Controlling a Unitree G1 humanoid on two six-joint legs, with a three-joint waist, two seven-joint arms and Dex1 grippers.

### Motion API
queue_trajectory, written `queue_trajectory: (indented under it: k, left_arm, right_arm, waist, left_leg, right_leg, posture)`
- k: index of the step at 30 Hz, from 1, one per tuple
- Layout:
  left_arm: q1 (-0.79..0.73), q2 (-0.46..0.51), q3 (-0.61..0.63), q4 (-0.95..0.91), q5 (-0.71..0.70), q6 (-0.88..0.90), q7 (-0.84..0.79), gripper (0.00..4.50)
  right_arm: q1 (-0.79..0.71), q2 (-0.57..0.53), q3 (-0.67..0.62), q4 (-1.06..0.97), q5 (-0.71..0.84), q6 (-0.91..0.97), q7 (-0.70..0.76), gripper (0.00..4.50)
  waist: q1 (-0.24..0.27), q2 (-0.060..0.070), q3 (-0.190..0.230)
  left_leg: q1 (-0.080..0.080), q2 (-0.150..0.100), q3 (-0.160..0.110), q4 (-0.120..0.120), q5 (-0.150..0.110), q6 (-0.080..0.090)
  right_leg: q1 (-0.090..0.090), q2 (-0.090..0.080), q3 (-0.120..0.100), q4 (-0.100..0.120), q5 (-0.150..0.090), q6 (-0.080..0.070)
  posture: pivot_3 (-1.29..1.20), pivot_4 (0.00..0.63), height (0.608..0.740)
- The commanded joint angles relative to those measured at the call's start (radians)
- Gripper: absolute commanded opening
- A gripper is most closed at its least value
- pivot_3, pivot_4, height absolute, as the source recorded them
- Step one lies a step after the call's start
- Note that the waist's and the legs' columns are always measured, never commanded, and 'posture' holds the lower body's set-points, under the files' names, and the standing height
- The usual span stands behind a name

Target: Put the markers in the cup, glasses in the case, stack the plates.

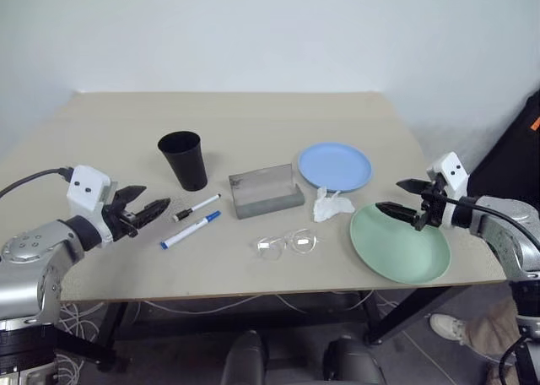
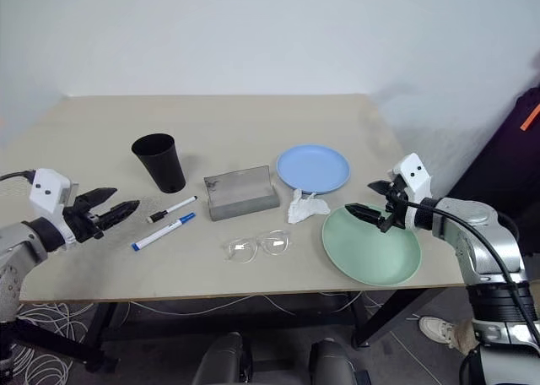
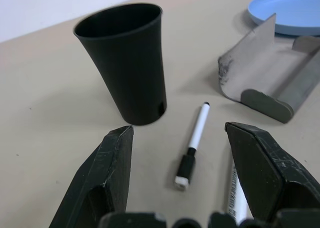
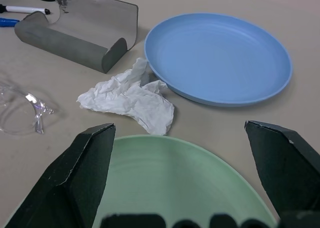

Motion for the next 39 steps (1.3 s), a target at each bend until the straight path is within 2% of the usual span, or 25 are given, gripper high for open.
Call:
queue_trajectory:
  k: [1,16,23,27,39]
  left_arm:
    - [-0.033,0.017,0.004,-0.008,0.0,-0.005,-0.004,3.06]
    - [-0.078,-0.006,-0.032,0.001,0.01,-0.008,0.003,3.06]
    - [-0.093,-0.035,-0.046,-0.019,-0.008,0.004,0.001,3.06]
    - [-0.074,-0.062,-0.06,-0.084,-0.016,0.028,0.016,3.06]
    - [-0.069,-0.087,-0.081,-0.114,-0.042,0.028,-0.014,3.06]
  right_arm:
    - [0.002,0.002,-0.041,-0.038,0.015,-0.018,-0.014,4.5]
    - [0.016,-0.01,-0.071,-0.011,0.012,-0.037,-0.019,4.5]
    - [0.003,-0.009,-0.045,0.0,-0.009,-0.02,-0.039,4.5]
    - [0.009,-0.025,-0.032,0.04,-0.038,-0.016,-0.037,4.5]
    - [0.09,-0.076,-0.083,0.165,-0.056,0.032,-0.06,4.5]
  waist:
    - [0.0,0.0,0.0]
    - [0.0,0.0,0.0]
    - [0.0,0.0,0.0]
    - [0.0,0.0,0.0]
    - [-0.001,-0.001,-0.001]
  left_leg:
    - [0.0,0.0,0.0,0.0,0.0,0.0]
    - [0.0,0.0,0.0,0.0,0.0,0.0]
    - [0.001,0.0,0.0,0.0,0.0,0.0]
    - [0.001,0.0,0.0,0.0,0.0,0.0]
    - [0.001,0.0,-0.001,0.003,0.0,0.0]
  right_leg:
    - [0.0,0.0,0.0,0.0,0.0,0.0]
    - [0.0,0.0,0.0,0.0,0.0,0.0]
    - [0.001,0.0,0.0,0.0,0.0,0.0]
    - [0.001,0.0,0.0,0.0,0.0,0.0]
    - [0.002,0.001,0.0,0.001,0.0,0.0]
  posture:
    - [0.0,0.0,0.649]
    - [0.0,0.0,0.649]
    - [0.0,0.0,0.649]
    - [0.0,0.0,0.649]
    - [0.0,0.0,0.649]
